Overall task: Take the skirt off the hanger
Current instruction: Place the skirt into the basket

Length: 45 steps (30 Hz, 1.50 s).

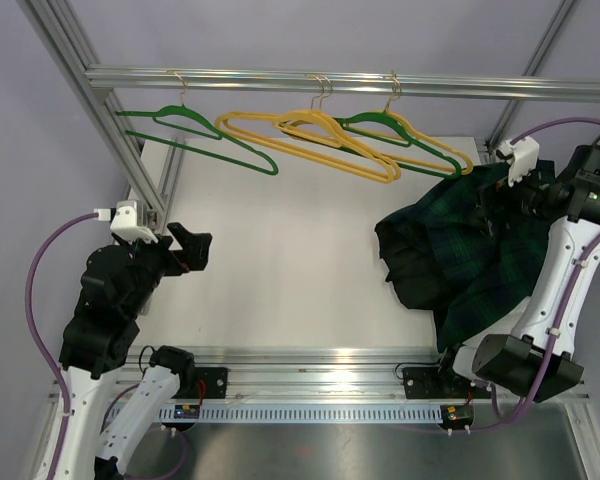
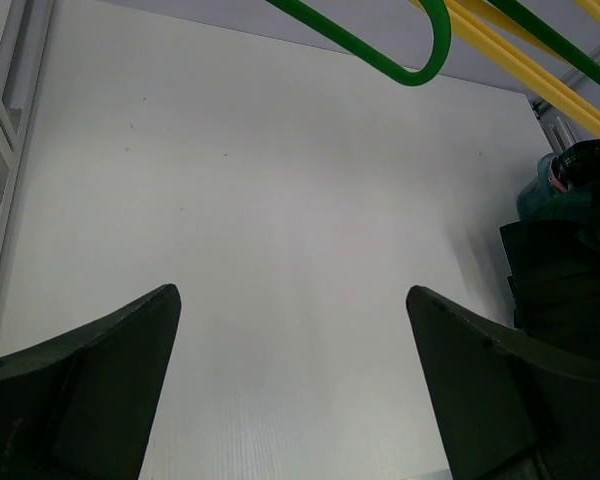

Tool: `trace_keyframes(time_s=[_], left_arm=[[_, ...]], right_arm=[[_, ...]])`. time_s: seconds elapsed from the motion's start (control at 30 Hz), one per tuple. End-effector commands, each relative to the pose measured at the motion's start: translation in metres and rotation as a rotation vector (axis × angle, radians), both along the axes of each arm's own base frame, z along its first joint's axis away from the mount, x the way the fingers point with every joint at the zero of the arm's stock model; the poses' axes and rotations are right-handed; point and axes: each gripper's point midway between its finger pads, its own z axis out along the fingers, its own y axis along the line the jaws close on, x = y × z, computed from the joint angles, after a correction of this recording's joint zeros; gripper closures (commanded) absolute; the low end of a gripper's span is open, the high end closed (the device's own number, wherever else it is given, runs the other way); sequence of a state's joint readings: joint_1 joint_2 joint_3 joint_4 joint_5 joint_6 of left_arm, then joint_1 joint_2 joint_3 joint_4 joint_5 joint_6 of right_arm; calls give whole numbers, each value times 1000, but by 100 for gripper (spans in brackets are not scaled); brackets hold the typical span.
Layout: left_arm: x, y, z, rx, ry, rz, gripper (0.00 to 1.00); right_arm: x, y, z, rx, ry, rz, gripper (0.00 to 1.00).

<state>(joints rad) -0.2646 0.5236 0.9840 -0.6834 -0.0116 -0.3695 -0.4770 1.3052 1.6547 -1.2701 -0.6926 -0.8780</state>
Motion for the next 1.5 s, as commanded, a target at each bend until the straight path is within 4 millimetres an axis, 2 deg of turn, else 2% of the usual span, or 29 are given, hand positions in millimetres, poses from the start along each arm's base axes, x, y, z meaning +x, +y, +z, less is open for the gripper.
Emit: trace_keyframes(time_s=[0.0, 0.07, 0.17, 0.2, 0.23, 0.33, 0.4, 0.47, 0.5, 0.53, 0.57, 0.6, 0.63, 0.67, 0.7, 0.77, 0.8, 0.83, 0.87, 0.9, 0.93, 1.0, 1.07, 1.1, 1.13, 1.17, 1.3, 1.4, 1.47], left_arm=[[-2, -2, 23, -4, -65, -22, 1], [-3, -2, 23, -4, -63, -26, 1], [-5, -2, 25, -1, -67, -29, 1], [-6, -2, 25, -1, -69, -28, 1], [-7, -2, 25, -1, -69, -30, 1], [-8, -3, 24, -6, -67, -37, 1], [-9, -3, 24, -6, -66, -41, 1], [-11, -3, 24, -8, -67, -43, 1], [-11, -3, 23, -10, -66, -42, 1], [-11, -4, 23, -16, -66, -44, 1], [-12, -4, 21, -20, -65, -42, 1], [-12, -5, 20, -26, -65, -46, 1], [-12, -6, 20, -36, -64, -48, 1], [-12, -7, 17, -39, -60, -51, 1], [-13, -7, 17, -41, -61, -52, 1], [-12, -7, 16, -43, -57, -50, 1], [-12, -7, 16, -42, -59, -52, 1], [-12, -7, 16, -44, -60, -51, 1], [-12, -7, 16, -43, -59, -51, 1], [-12, -7, 17, -44, -62, -50, 1], [-12, -7, 16, -43, -59, -50, 1], [-12, -7, 17, -44, -62, -50, 1], [-12, -7, 15, -44, -57, -50, 1], [-12, -7, 16, -43, -59, -50, 1], [-11, -7, 15, -43, -57, -51, 1], [-11, -7, 16, -42, -57, -52, 1], [-11, -6, 16, -31, -57, -47, 1], [-12, -5, 15, -21, -52, -44, 1], [-12, -4, 15, -18, -53, -42, 1]], right_arm=[[-33, 29, 1, 6, -10, 128, 1], [-38, 35, 6, 12, -26, 153, 1], [-72, 64, 2, 41, -9, 323, 1], [-79, 69, -4, 40, 6, 339, 1], [-85, 73, -22, 23, 31, 389, 1], [-103, 84, -50, -18, 114, 476, 1], [-111, 89, -61, -70, 141, 534, 0], [-114, 87, -73, -105, 161, 520, 0], [-97, 81, -74, -144, 117, 485, 0], [-94, 77, -86, -120, 163, 401, 1], [-86, 64, -92, -170, 178, 320, 1], [-60, 54, -88, -213, 108, 249, 1], [-55, 41, -100, -236, 148, 153, 1], [-49, 36, -103, -252, 143, 125, 0], [-39, 33, -103, -266, 115, 106, 0], [-36, 25, -121, -286, 155, 39, 1], [-27, 25, -124, -305, 132, 28, 2], [-28, 22, -138, -302, 165, -6, 3], [-26, 13, -145, -333, 179, -50, 6], [-15, 8, -144, -347, 141, -88, 13], [-16, -1, -152, -364, 161, -145, 17], [-5, -12, -151, -385, 130, -221, 28], [-2, -22, -151, -406, 135, -297, 61], [2, -26, -148, -408, 116, -323, 73], [4, -28, -145, -404, 108, -355, 92], [6, -28, -141, -395, 96, -368, 99], [14, -31, -117, -343, 38, -452, 100], [27, -38, -78, -288, -60, -550, 100], [33, -41, -68, -261, -72, -589, 100]])
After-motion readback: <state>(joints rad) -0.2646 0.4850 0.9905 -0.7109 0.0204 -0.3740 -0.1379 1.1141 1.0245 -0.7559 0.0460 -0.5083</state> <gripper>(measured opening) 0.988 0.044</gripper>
